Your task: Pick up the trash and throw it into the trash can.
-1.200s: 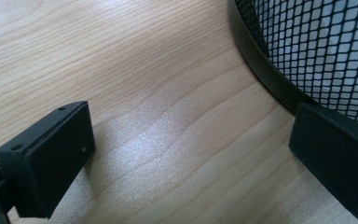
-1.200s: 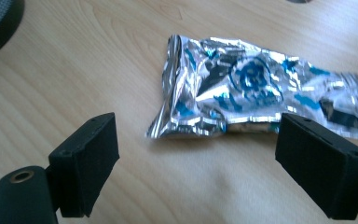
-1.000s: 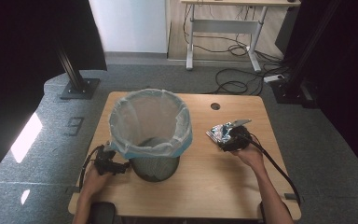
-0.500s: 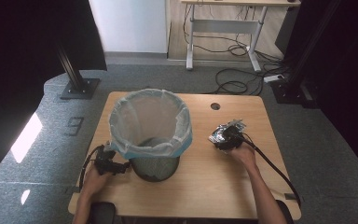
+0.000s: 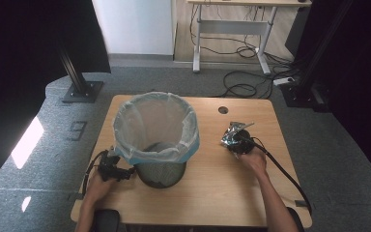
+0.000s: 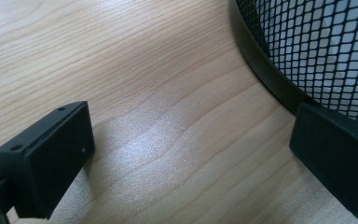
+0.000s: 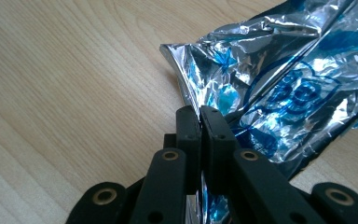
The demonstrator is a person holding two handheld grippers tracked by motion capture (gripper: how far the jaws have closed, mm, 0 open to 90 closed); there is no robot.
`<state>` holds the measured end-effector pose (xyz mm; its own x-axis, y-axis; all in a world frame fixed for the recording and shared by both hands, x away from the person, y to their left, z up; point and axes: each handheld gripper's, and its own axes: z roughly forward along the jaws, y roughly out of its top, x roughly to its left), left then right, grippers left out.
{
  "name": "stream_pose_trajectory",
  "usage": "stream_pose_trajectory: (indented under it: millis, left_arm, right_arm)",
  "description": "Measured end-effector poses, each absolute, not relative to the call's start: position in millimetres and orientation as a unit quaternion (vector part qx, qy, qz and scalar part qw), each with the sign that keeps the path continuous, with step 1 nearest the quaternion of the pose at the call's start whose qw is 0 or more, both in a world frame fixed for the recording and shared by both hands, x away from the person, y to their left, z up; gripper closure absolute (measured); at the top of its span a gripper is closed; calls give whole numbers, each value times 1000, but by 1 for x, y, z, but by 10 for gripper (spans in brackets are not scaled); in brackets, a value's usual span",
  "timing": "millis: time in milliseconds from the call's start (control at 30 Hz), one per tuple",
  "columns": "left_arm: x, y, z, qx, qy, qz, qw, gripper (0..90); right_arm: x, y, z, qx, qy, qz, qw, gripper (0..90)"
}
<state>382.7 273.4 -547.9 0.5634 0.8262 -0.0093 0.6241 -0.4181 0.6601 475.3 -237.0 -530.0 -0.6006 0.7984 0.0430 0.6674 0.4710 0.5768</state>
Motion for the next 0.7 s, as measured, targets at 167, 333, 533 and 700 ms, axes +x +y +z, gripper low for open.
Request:
stream_pose_trajectory:
  millis: [167,333,533,700]
  left_arm:
    - [383,273,-548,827,439,161,314,0]
    - [383,273,-548,827,438,161,314,0]
    - [383,273,-548,827,439,161,314,0]
    - [383,273,-548,827,439,161,314,0]
  right_arm:
    - [475,-239,-527,428,851,283,110,862]
    - [473,-240,-515,420,852,291,113,861]
    - [468,-240,-496,408,857,294,111,857]
    - [463,-240,-477,396,860,297,120,855]
